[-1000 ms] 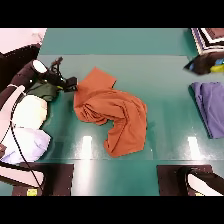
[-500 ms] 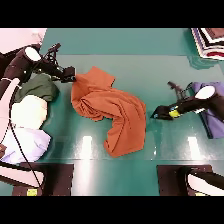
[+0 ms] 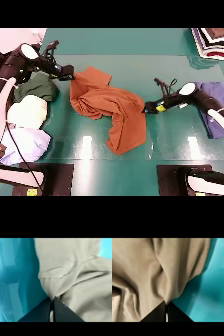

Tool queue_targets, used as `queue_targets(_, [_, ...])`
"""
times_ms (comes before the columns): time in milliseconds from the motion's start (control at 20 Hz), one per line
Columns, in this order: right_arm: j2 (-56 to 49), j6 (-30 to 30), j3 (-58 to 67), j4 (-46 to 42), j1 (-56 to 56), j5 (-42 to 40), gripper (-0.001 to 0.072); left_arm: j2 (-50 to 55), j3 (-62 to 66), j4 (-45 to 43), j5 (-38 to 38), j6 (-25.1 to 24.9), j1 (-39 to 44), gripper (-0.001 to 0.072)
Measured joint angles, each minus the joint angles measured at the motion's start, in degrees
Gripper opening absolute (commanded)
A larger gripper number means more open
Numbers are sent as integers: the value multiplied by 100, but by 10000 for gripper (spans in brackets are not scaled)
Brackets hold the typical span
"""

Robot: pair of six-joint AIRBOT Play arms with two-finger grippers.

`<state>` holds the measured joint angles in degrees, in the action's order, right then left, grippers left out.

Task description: Fold the shirts.

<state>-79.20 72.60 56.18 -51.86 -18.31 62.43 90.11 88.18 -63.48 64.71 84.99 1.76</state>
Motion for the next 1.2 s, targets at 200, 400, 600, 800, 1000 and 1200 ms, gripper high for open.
queue_targets(200, [894, 205, 1156, -1180, 122, 391, 16, -1045, 363, -332, -50, -44, 0, 24])
queue_targets(400, [2037, 295, 2295, -1725, 533, 785, 16, -2380, 1110, -404, -44, -116, 0, 24])
queue_targets(600, [2933, 323, 3154, -1867, 992, 1226, 15, -3532, 1823, -308, -39, -133, 4, 23])
queue_targets(800, [3375, 332, 3901, -1917, 1467, 1655, 15, -4087, 2535, -201, -28, -111, 4, 23])
queue_targets(1000, [3230, 334, 4804, -1961, 1773, 2114, 14, -4177, 2839, -181, -79, -101, 4, 23])
queue_targets(1200, [2393, 417, 5460, -2044, 1589, 2446, 15, -3703, 2470, -313, 55, -101, 2, 24])
